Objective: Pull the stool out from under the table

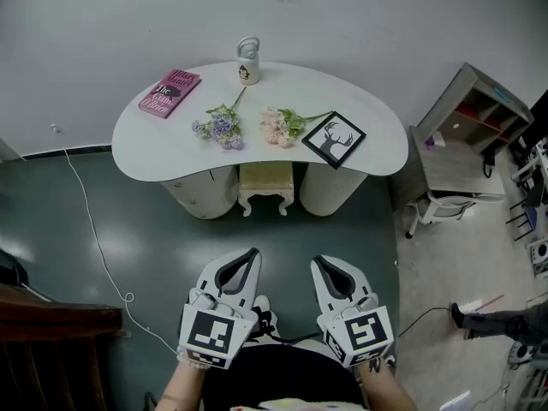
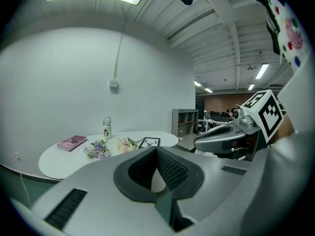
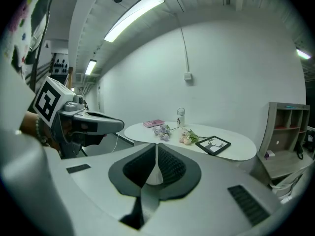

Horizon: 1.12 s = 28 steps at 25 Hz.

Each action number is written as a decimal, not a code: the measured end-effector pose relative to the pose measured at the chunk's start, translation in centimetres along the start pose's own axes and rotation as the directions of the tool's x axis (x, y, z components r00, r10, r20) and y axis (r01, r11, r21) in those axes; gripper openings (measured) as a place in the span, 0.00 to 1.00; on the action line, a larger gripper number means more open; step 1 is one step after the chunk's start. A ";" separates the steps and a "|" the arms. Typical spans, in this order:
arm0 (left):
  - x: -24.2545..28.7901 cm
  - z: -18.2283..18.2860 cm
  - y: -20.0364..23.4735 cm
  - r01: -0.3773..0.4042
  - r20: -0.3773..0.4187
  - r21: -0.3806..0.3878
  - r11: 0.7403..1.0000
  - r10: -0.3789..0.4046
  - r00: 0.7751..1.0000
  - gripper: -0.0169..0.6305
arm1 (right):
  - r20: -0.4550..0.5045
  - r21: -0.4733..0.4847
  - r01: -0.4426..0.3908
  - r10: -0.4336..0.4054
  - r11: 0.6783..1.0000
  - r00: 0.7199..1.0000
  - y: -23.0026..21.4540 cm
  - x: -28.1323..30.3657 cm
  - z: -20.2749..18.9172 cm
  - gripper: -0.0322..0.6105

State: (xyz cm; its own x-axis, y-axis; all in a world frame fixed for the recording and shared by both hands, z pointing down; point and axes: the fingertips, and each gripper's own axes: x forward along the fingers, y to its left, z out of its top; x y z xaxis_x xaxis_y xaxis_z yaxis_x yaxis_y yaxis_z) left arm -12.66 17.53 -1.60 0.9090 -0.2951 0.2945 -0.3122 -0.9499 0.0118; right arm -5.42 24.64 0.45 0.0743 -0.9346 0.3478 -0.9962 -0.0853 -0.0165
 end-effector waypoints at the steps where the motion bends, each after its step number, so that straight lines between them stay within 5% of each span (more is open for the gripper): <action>1: 0.4 0.1 0.6 0.006 -0.002 0.004 1.000 -0.006 1.000 0.05 | -0.003 0.001 0.005 -0.005 1.000 1.000 -0.1 0.7 0.2 0.11; 20: 3.5 -0.1 6.9 0.032 -0.007 -0.066 0.997 -0.033 0.999 0.05 | -0.087 0.029 0.041 -0.038 0.999 0.995 -0.3 7.0 0.6 0.11; 28: 3.2 -1.0 7.4 0.004 -0.027 -0.078 0.997 -0.006 1.000 0.05 | -0.113 0.023 -0.011 0.013 1.000 0.994 0.6 7.6 -0.3 0.11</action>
State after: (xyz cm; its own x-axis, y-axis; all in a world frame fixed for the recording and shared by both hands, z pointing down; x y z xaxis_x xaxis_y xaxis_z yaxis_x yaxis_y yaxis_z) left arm -12.37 9.67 0.37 0.9031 -0.2869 0.3197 -0.3297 -0.9400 0.0878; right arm -5.47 17.56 3.35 0.0554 -0.8907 0.4511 -0.9956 -0.0833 -0.0422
